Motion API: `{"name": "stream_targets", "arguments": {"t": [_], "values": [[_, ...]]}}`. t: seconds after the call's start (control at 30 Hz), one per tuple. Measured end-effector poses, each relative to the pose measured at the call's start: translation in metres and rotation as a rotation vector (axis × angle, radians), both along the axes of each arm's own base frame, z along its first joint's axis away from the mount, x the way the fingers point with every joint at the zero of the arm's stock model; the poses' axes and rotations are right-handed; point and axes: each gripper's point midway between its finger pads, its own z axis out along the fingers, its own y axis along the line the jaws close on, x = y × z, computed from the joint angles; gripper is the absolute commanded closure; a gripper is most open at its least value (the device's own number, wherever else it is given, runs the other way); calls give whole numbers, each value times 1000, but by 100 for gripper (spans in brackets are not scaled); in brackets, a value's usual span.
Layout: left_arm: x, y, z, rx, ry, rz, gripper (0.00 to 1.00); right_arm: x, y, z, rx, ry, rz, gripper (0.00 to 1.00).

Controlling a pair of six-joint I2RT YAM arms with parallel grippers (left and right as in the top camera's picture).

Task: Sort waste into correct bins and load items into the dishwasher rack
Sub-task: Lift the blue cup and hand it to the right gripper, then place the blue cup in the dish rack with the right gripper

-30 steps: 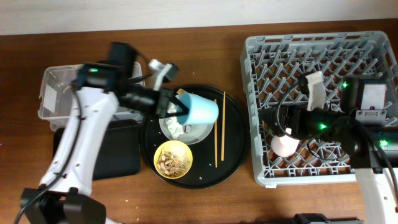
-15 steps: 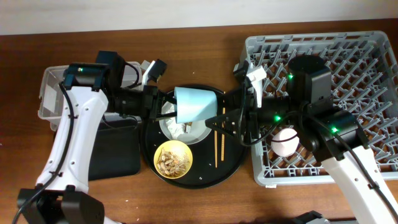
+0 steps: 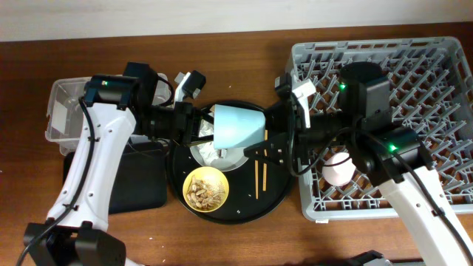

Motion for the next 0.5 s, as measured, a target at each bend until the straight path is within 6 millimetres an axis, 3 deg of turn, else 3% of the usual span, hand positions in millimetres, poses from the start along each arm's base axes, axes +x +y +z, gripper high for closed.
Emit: {"name": "stream_targets", "arguments": {"t": [0.03, 0.07, 0.13, 0.2, 0.23, 0.27, 0.37, 0.4, 0.43, 0.5], "values": [[0, 0, 0, -1, 0, 0, 100, 1, 1, 0, 2, -6, 2, 29], [0, 0, 1, -7, 0, 0, 100, 1, 1, 2, 8, -21, 5, 45], [0, -1, 6, -37, 0, 2, 96, 4, 1, 5, 19, -41, 8, 50], [1, 0, 7, -40, -1, 5, 44, 5, 1, 5, 21, -37, 7, 50], [1, 0, 5, -32, -13, 4, 40, 5, -1, 6, 26, -26, 5, 50], [1, 0, 2, -12, -15, 2, 24, 5, -3, 8, 34, -15, 6, 50], [2, 2, -17, 91, -46, -5, 8, 22, -44, 7, 35, 85, -134, 51], [3, 4, -22, 124, -54, -5, 7, 25, -58, 5, 30, 123, -190, 51], [3, 6, -31, 177, -68, -8, 6, 32, -89, 0, 13, 192, -329, 51], [4, 9, -42, 240, -83, -12, 5, 33, -147, -30, -95, 373, -642, 51]]}}
